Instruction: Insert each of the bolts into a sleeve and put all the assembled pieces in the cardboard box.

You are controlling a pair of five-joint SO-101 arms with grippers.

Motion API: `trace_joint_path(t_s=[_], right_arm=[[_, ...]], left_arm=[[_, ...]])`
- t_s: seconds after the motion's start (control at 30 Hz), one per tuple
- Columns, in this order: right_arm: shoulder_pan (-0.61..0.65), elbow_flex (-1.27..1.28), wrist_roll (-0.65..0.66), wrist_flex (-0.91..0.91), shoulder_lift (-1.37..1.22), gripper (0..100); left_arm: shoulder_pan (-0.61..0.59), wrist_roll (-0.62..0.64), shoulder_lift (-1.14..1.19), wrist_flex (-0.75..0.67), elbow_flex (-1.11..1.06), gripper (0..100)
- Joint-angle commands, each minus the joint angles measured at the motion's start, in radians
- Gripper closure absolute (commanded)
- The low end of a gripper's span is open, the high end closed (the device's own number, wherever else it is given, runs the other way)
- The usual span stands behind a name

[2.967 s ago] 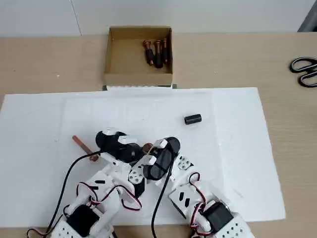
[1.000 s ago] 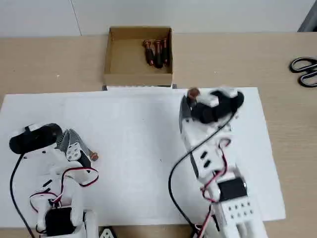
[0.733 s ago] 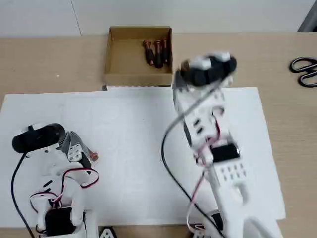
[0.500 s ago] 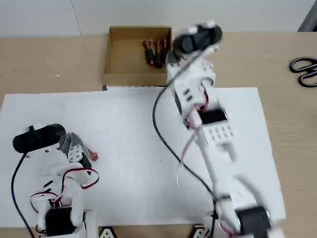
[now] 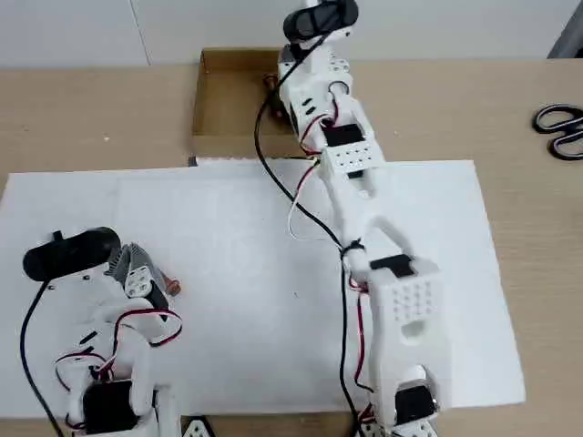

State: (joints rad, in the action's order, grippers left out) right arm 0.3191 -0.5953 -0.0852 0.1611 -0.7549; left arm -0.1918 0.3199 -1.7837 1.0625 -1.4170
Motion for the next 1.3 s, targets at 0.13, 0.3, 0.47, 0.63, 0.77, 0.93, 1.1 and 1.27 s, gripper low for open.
trace_joint_path(t_s=[0.13, 0.3, 0.47, 0.63, 0.77, 0.93, 1.1, 1.27], right_arm=[[0.058, -0.459, -0.002, -0.024, -0.286, 99.5], [0.064, -0.603, 0.003, 0.041, -0.377, 98.7], [0.074, -0.652, 0.044, 0.213, -0.398, 82.7], [0.062, -0.66, 0.048, 0.249, -0.394, 73.1], [0.047, -0.709, 0.048, 0.252, -0.397, 73.1], [0.016, -0.795, 0.044, 0.298, -0.392, 73.1], [0.008, -0.991, 0.043, 0.618, -0.394, 73.2], [-0.028, -1.085, 0.048, 0.954, -0.39, 73.3]], left_arm=[[-0.006, -0.011, -0.005, 0.051, 0.004, 99], [-0.006, -0.029, -0.005, 0.055, 0.004, 99], [-0.006, -0.038, -0.005, 0.055, 0.004, 99], [-0.005, -0.038, -0.005, 0.054, 0.004, 99], [-0.005, -0.038, -0.005, 0.054, 0.004, 99], [-0.006, -0.038, -0.005, 0.054, 0.004, 99], [-0.006, -0.038, -0.006, 0.054, 0.004, 99], [-0.006, -0.038, -0.006, 0.054, 0.004, 99]])
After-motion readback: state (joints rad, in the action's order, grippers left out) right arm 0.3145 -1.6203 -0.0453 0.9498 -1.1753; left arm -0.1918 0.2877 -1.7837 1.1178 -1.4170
